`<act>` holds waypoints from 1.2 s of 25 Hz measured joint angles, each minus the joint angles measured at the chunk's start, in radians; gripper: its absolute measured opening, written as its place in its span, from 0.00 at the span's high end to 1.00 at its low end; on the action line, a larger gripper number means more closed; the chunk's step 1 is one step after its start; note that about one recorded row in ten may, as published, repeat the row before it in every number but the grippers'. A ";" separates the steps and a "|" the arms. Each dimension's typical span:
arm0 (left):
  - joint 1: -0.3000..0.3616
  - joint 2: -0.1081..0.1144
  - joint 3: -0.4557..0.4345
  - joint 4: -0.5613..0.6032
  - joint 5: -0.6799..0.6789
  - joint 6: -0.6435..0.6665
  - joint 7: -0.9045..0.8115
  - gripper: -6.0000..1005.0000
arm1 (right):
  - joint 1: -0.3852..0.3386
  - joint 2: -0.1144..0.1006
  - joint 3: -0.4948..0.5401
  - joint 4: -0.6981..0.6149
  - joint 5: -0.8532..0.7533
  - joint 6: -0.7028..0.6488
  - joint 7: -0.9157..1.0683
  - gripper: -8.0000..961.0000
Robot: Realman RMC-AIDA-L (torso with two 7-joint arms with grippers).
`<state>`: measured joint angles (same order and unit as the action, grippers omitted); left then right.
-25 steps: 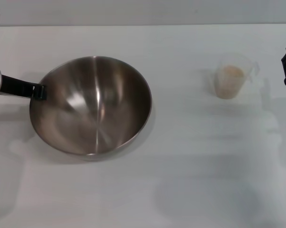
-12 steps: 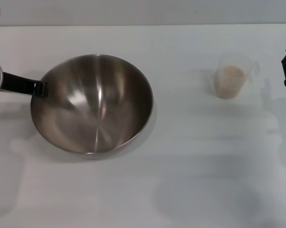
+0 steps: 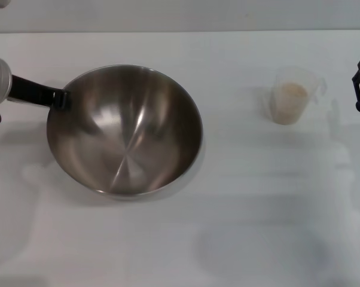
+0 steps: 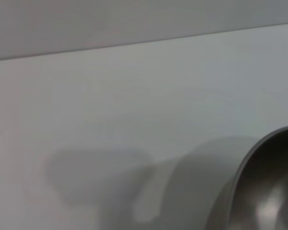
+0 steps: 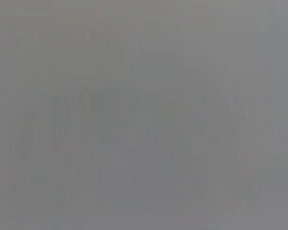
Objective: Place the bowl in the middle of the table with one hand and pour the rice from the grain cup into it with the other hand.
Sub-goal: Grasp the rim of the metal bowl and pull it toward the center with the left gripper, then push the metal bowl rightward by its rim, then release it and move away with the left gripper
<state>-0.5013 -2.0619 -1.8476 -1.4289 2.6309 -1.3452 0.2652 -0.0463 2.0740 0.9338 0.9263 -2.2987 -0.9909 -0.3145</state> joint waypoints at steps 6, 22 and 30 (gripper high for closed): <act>-0.023 0.002 -0.004 -0.003 -0.047 -0.013 0.027 0.95 | 0.000 0.000 0.000 -0.001 -0.001 0.000 0.000 0.40; -0.094 -0.002 -0.058 0.044 -0.136 -0.036 0.106 0.95 | 0.008 0.000 0.002 -0.007 -0.001 0.000 0.000 0.40; -0.106 -0.005 -0.030 0.118 -0.147 0.070 0.120 0.95 | 0.004 0.000 0.003 -0.007 -0.001 -0.003 0.000 0.40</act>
<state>-0.6073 -2.0670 -1.8773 -1.3112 2.4840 -1.2753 0.3848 -0.0423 2.0740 0.9369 0.9192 -2.2994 -0.9939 -0.3145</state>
